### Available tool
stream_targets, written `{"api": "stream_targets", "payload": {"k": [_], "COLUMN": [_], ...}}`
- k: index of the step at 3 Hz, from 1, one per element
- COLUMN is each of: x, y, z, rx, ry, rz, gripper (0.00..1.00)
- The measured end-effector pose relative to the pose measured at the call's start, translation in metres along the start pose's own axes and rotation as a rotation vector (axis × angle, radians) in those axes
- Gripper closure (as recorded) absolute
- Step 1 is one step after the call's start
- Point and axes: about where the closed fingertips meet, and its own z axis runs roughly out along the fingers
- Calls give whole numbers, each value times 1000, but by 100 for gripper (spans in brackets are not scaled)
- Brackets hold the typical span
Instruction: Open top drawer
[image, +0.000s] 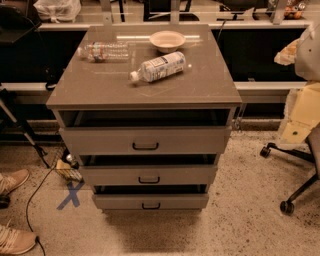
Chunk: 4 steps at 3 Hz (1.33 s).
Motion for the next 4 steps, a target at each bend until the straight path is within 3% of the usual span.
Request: {"api": "stream_targets", "payload": {"k": [1,2,3,4], "x": [0,5,-4,-31], "y": [0,11,40,68], "z": [0,16,59,150], "rx": [0,-29,-65,-114], "ry": [0,-56,-163,-324], "rz": [0,10,40,34], "gripper": [0,0,0,0]}}
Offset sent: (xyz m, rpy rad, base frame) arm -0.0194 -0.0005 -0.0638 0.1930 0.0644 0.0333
